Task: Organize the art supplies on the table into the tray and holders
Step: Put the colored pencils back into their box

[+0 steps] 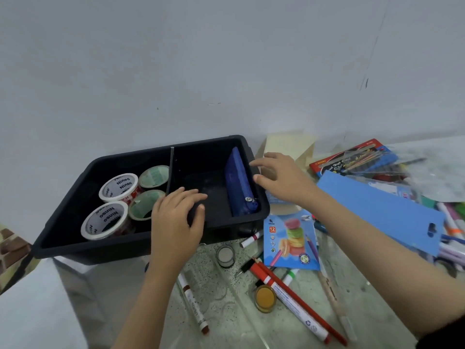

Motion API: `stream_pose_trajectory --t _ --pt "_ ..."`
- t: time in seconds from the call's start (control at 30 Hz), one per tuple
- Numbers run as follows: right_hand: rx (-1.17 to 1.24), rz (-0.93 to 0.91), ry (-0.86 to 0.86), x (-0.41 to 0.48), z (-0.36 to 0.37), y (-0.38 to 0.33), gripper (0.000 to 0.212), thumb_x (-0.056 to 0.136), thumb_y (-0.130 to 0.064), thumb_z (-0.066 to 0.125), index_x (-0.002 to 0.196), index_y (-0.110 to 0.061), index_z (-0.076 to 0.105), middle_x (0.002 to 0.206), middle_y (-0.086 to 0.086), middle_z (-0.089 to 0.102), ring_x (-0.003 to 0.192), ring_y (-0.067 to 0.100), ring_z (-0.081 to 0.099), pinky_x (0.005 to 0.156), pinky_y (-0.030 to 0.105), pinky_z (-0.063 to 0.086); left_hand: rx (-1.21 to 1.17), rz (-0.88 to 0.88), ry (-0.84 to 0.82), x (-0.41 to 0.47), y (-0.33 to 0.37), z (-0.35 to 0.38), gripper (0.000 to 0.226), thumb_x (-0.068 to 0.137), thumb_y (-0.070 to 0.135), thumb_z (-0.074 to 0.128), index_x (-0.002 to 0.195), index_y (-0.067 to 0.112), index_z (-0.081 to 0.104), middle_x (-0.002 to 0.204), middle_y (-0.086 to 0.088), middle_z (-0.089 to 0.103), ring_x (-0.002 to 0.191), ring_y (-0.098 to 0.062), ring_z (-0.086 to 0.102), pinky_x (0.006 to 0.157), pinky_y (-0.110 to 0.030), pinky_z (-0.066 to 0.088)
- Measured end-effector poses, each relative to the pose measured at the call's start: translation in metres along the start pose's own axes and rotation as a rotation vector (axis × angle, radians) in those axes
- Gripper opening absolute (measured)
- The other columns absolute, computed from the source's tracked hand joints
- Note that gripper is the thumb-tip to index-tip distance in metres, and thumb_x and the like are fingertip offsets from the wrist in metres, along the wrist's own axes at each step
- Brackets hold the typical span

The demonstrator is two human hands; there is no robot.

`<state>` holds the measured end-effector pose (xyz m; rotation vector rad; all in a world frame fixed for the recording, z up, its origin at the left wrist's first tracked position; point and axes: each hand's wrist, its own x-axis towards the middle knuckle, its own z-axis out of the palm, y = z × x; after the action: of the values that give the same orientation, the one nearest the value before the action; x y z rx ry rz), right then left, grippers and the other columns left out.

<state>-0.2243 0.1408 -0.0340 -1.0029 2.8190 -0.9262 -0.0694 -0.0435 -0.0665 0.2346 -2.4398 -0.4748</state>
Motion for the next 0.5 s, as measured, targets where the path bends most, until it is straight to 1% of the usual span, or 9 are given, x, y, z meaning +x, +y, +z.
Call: stream_pose_trajectory --t 0.07,0.13,0.2,0.27,0.33,0.37,0.4,0.43,0.5 --pt "-0.023 0.002 0.044 -0.020 -0.013 0.015 0.036 0.092 -0.029 0.054 0.128 -0.027 0.055 0.144 0.009 0.040 0.137 0.021 0.028 0.107 0.033 0.024 -0.068 0.065 0.004 -0.001 0.008 0.004 0.031 0.088 0.030 0.045 0.104 0.019 0.069 0.110 0.004 0.067 0.116 -0.017 0.054 0.105 -0.041 0.032" --pt "-0.072 0.012 0.079 -0.042 -0.027 0.033 0.036 0.091 -0.032 0.056 0.127 -0.028 0.056 0.145 0.007 0.039 0.136 0.022 0.028 0.107 0.033 0.022 -0.125 0.135 0.007 -0.002 0.019 0.008 0.031 0.088 0.028 0.045 0.105 0.018 0.068 0.111 0.007 0.064 0.118 -0.011 0.050 0.108 -0.037 0.030" --pt "-0.185 0.049 0.077 -0.061 -0.043 0.053 0.047 0.085 -0.048 0.055 0.128 -0.032 0.054 0.145 0.007 0.038 0.135 0.023 0.027 0.108 0.035 0.020 -0.164 0.203 0.025 -0.003 0.033 0.011 0.030 0.088 0.025 0.045 0.106 0.018 0.068 0.113 0.012 0.058 0.120 -0.006 0.045 0.110 -0.027 0.026" --pt "-0.361 0.142 -0.013 -0.077 -0.061 0.073 0.067 0.074 -0.065 0.050 0.136 -0.040 0.043 0.151 0.008 0.028 0.139 0.026 0.019 0.111 0.041 0.014 -0.193 0.254 0.049 -0.004 0.049 0.014 0.028 0.089 0.023 0.046 0.105 0.016 0.068 0.112 0.013 0.056 0.119 -0.006 0.045 0.107 -0.025 0.030" --pt "-0.508 0.266 -0.174 -0.093 -0.079 0.092 0.084 0.071 -0.063 0.062 0.143 -0.047 0.022 0.156 0.006 0.016 0.143 0.027 0.008 0.113 0.051 0.005 -0.223 0.285 0.070 -0.005 0.064 0.018 0.027 0.089 0.020 0.048 0.102 0.014 0.069 0.110 0.011 0.059 0.117 -0.010 0.049 0.103 -0.028 0.036" --pt "-0.553 0.314 -0.256 -0.101 -0.085 0.101 0.093 0.070 -0.062 0.066 0.145 -0.048 0.013 0.156 0.005 0.014 0.143 0.026 0.007 0.113 0.054 0.004 -0.236 0.290 0.078 -0.007 0.072 0.021 0.026 0.089 0.020 0.048 0.101 0.012 0.070 0.109 0.009 0.061 0.115 -0.012 0.051 0.101 -0.029 0.038" --pt "-0.574 0.340 -0.312 -0.107 -0.090 0.109 0.099 0.069 -0.061 0.068 0.146 -0.047 0.007 0.155 0.004 0.017 0.143 0.025 0.011 0.113 0.057 0.004 -0.245 0.286 0.080 -0.010 0.080 0.025 0.026 0.089 0.021 0.048 0.100 0.011 0.070 0.108 0.007 0.063 0.114 -0.013 0.052 0.099 -0.027 0.040" --pt "-0.568 0.342 -0.340 -0.112 -0.095 0.115 0.101 0.069 -0.060 0.069 0.146 -0.045 0.006 0.153 0.002 0.022 0.141 0.024 0.018 0.113 0.058 0.007 -0.256 0.276 0.076 -0.013 0.088 0.029 0.027 0.090 0.023 0.047 0.100 0.011 0.069 0.108 0.006 0.064 0.113 -0.011 0.053 0.098 -0.024 0.040" --pt "-0.500 0.297 -0.321 -0.119 -0.102 0.126 0.098 0.068 -0.056 0.071 0.145 -0.044 0.011 0.146 -0.001 0.033 0.134 0.023 0.031 0.111 0.052 0.018 -0.289 0.256 0.061 -0.019 0.106 0.039 0.025 0.089 0.024 0.049 0.100 0.012 0.068 0.107 0.006 0.065 0.111 -0.006 0.052 0.096 -0.015 0.039"
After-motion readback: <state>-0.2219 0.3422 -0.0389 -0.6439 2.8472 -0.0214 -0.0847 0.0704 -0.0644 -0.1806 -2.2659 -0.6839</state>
